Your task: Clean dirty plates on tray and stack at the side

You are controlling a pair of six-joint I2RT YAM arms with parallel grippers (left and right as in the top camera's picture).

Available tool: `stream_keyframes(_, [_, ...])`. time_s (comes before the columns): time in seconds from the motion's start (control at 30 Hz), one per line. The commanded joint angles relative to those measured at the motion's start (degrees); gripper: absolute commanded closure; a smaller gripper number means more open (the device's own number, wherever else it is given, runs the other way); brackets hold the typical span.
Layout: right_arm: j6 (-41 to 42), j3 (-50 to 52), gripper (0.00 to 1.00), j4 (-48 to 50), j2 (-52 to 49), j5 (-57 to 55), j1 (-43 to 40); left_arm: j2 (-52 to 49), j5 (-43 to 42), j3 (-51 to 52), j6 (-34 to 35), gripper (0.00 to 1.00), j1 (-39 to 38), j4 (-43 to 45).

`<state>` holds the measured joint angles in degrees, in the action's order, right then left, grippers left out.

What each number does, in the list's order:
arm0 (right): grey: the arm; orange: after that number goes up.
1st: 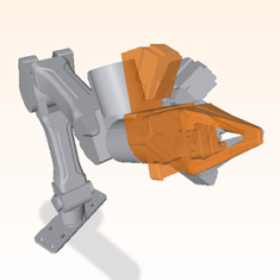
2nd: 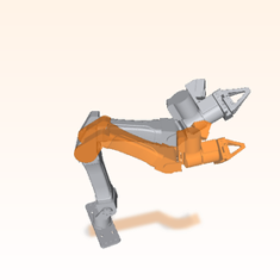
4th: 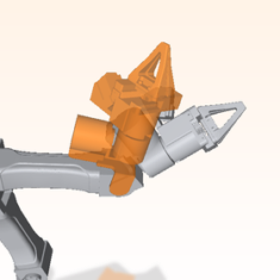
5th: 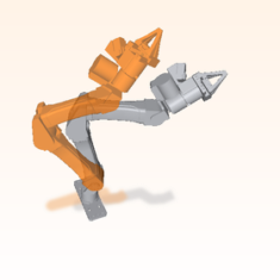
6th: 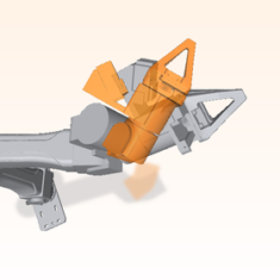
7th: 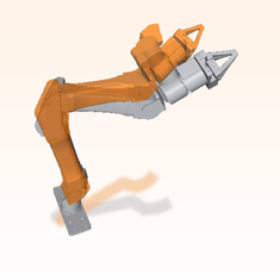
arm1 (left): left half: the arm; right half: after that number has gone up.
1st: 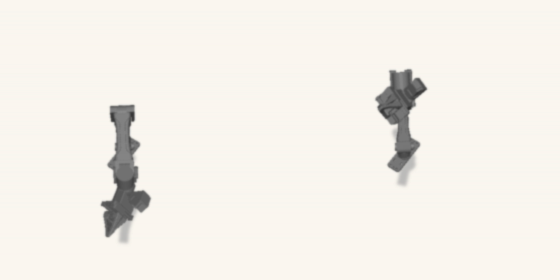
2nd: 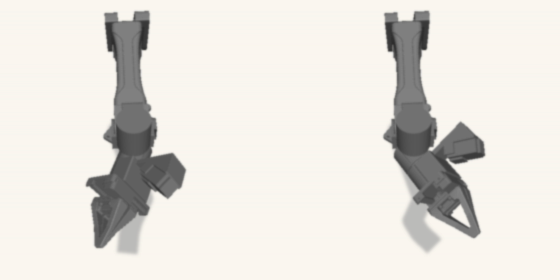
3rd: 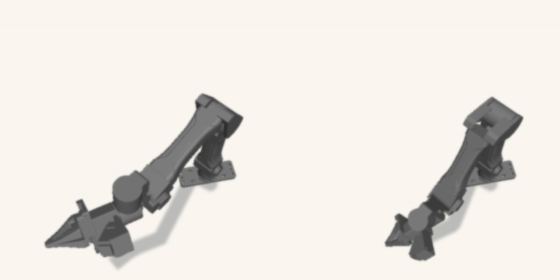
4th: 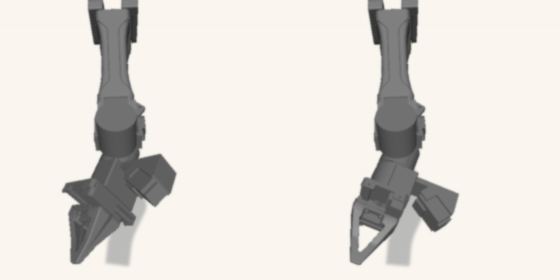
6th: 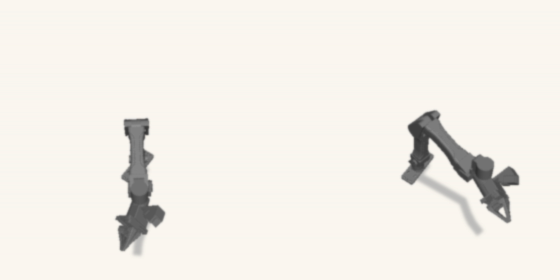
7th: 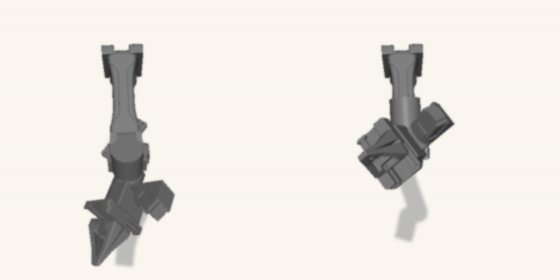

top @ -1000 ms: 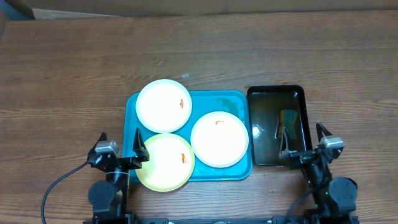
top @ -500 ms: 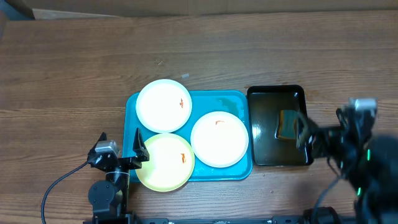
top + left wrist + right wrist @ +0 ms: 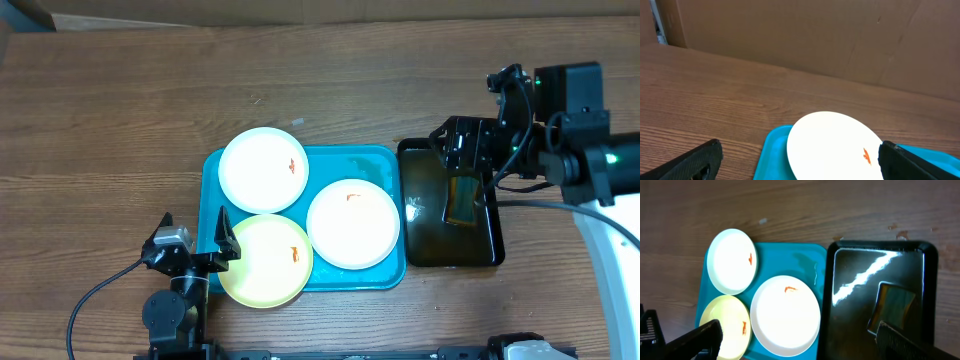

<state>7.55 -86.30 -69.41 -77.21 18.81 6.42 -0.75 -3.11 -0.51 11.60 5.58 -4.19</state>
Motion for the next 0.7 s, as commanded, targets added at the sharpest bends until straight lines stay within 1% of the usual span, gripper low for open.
stream_keyframes(0.0, [6.0,-1.9,0.00,-2.8,0.3,-8.9,-1.2,0.5,0.3,0.2,0.0,0.00,-0.4,-0.1])
stream_keyframes(0.1, [6.2,-1.9,0.00,-4.6,0.4,-10.2,-3.6,0.5,0.4,0.2,0.0,0.00,-0.4,0.0])
stream_keyframes(0.17, [6.2,-1.9,0.00,-6.0,0.4,-10.2,-5.7,0.5,1.9,0.2,-0.3,0.00,-0.3,3.0])
stream_keyframes(0.2, [5.9,-1.9,0.00,-6.7,0.4,-10.2,-7.1,0.5,0.8,0.2,-0.2,0.00,-0.3,5.2])
stream_keyframes(0.27, [5.9,-1.9,0.00,-7.2,0.3,-10.2,-9.7,0.5,-5.0,-0.5,-0.3,0.00,-0.3,8.7])
stream_keyframes(0.33, [6.0,-1.9,0.00,-7.2,0.3,-10.2,-12.3,0.4,-9.2,-3.0,0.8,0.00,-0.3,8.6])
stream_keyframes(0.4, [6.0,-1.9,0.00,-7.1,0.3,-10.2,-14.5,-0.9,-10.5,-8.2,3.6,0.00,-0.3,3.7])
stream_keyframes(0.5, [6.0,-1.9,0.01,-7.0,0.3,-10.2,-16.3,-6.3,-12.1,-19.8,4.3,0.00,-0.3,-5.2])
stream_keyframes(0.57, [6.0,-1.9,0.01,-6.8,0.2,-10.2,-16.4,-13.0,-13.5,-30.0,3.0,0.00,-0.4,-11.9])
stream_keyframes(0.67, [6.0,-1.9,0.01,-7.0,-0.4,-10.2,-16.2,-27.2,-19.4,-49.2,0.0,0.00,-0.4,-26.8])
